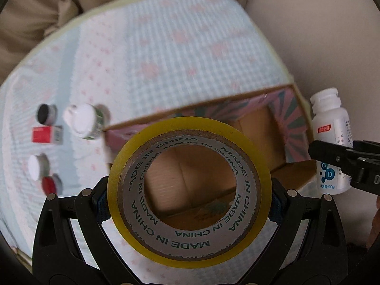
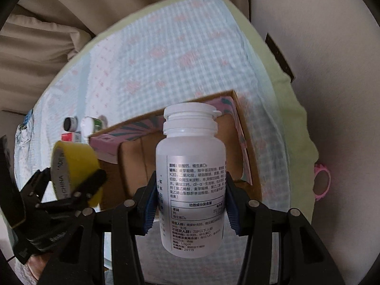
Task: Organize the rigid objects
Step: 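Lift the tape roll and pill bottle and carry both toward the cardboard box, then lower the tape roll and pill bottle into the box and open both grippers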
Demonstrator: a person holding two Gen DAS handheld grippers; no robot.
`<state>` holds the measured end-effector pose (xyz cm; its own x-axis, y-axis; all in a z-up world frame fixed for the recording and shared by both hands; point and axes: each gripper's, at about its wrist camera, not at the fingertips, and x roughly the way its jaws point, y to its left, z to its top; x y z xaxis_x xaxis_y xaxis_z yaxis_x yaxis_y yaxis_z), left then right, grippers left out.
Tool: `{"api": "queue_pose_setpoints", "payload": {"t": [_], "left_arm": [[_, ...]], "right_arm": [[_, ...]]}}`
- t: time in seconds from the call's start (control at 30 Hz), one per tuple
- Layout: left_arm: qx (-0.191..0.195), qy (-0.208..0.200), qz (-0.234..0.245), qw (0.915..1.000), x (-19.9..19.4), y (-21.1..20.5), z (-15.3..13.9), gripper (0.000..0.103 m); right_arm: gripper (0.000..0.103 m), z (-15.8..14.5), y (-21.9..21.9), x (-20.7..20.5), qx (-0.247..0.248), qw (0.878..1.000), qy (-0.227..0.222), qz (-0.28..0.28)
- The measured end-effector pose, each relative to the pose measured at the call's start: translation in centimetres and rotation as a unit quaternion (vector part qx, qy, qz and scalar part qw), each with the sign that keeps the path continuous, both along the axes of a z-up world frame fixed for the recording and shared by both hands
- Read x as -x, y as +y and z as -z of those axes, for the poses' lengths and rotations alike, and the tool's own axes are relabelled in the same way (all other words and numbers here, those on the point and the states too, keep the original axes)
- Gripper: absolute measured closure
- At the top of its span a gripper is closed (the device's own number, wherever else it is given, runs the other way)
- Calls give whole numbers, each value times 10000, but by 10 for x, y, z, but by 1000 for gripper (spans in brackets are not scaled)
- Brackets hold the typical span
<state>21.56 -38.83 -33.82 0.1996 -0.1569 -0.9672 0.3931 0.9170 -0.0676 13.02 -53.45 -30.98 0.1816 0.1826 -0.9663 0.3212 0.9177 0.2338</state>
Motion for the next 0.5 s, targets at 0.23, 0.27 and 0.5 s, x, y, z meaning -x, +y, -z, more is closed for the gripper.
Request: {"api": "queue_pose_setpoints", "payload": {"t": [0.23,0.27,0.5], "left_arm": [[-479,509,202,9973,-8,-14,73,6],[-552,587,228,9965,-9,-16,82,6],[-853,847,502,9915,-6,-19,113,6]], "right_arm": [[57,60,-7,-21,-103,9989,450,-87],[57,67,-6,-23,-112,9986,493,-121],[57,102,8,-30,-135,9961,715,-491]]}}
